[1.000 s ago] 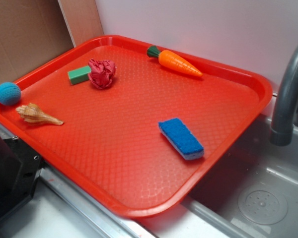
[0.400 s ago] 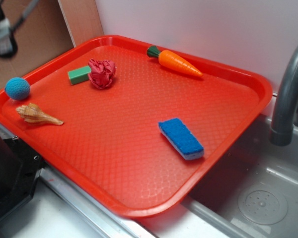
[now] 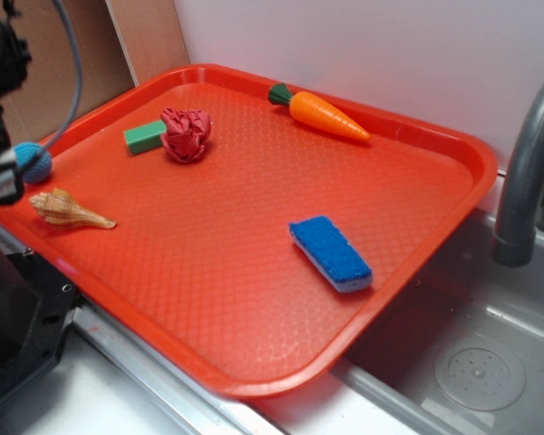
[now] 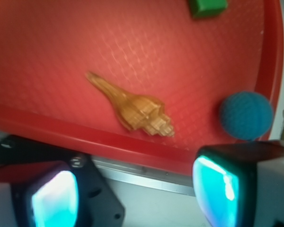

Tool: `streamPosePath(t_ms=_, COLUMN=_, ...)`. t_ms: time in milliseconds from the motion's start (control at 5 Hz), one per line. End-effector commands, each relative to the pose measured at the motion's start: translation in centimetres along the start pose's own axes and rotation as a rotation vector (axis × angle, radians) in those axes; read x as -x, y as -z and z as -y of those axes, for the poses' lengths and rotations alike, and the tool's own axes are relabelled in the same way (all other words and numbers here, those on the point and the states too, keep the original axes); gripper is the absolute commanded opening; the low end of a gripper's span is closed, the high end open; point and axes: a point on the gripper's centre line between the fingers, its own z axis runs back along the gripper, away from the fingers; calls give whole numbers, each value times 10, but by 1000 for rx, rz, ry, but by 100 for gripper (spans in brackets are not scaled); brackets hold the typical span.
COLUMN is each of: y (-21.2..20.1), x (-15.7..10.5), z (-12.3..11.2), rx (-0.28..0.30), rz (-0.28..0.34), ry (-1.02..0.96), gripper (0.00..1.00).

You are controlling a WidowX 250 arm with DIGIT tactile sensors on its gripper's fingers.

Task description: Grab the shell.

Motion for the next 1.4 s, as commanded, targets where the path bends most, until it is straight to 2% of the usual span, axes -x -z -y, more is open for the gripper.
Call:
streamPosePath(t_ms=0, y=35, x=-24, z=-30, rx=14, rz=66, ry=58, gripper=100)
streamPosePath(t_ms=200, y=43, x=-34, z=-27, rx=13, rz=51, ry=106, gripper=100)
streamPosePath(t_ms=400, y=60, x=-34, z=-13, rx=47, rz=9, ry=126, gripper=100)
streamPosePath(t_ms=600, y=56, x=-32, z=-12, rx=46, rz=25, ry=96, gripper=0)
streamPosePath(t_ms=800, y=57, x=-33, z=-11, rx=39, rz=16, ry=98, gripper=0)
streamPosePath(t_ms=1000, y=33, x=-46, z=-9, rx=20, rz=14, ry=97, gripper=0)
streamPosePath(t_ms=1200, y=-20, x=-77, z=-4, rx=-49, rz=96, ry=28, gripper=0)
